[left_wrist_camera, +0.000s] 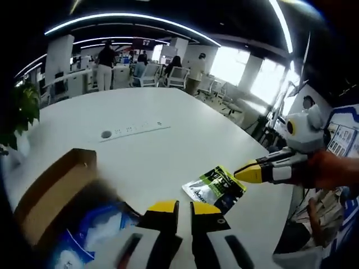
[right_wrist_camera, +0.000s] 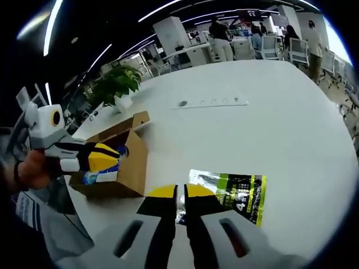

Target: Operate the shoe box by opening the lid, removing the specified soft item, and placing it in the target area until the item is outside and the box remains undamaged.

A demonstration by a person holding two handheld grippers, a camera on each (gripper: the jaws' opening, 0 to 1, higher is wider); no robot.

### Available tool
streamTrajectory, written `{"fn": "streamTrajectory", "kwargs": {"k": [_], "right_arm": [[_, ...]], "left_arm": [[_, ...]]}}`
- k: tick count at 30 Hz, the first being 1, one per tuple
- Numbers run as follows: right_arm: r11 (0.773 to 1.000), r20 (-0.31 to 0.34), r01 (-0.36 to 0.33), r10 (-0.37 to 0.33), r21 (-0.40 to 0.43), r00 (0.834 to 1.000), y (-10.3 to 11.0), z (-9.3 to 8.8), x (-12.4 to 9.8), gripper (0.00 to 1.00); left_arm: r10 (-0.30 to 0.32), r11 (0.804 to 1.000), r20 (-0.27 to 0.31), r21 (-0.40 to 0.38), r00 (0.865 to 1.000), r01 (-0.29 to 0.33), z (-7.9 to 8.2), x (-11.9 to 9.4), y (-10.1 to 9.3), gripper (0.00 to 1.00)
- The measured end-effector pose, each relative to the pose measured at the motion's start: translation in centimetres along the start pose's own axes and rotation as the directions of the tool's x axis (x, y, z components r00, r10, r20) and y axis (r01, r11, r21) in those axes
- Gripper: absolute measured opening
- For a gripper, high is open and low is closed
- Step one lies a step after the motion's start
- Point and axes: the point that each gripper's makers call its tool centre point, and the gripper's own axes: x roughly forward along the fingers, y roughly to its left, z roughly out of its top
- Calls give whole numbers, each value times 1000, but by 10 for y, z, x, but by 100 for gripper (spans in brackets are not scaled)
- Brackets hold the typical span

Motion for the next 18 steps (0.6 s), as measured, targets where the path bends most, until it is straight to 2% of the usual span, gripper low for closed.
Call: {"fn": "streamTrajectory", "kwargs": {"k": [5,11,12,18], "right_arm": [[999,6,-42,42,-7,999,31,6,12,4],[996,-17,-82,81,-35,997,57,5,27,4],[995,-26,-93,92,-46,995,64,4,31,4],[985,-59,-149,145,-82,988,102,3,55,4]], "left_arm": [[56,998,27,-24,998,-55,-9,-32,31,8],[112,991,45,-71,993,-109,-25,-66,59,8],[134,988,53,-89,990,-129,-30,-77,69,8],[195,971,58,-149,979,-185,-54,-112,97,8]]}}
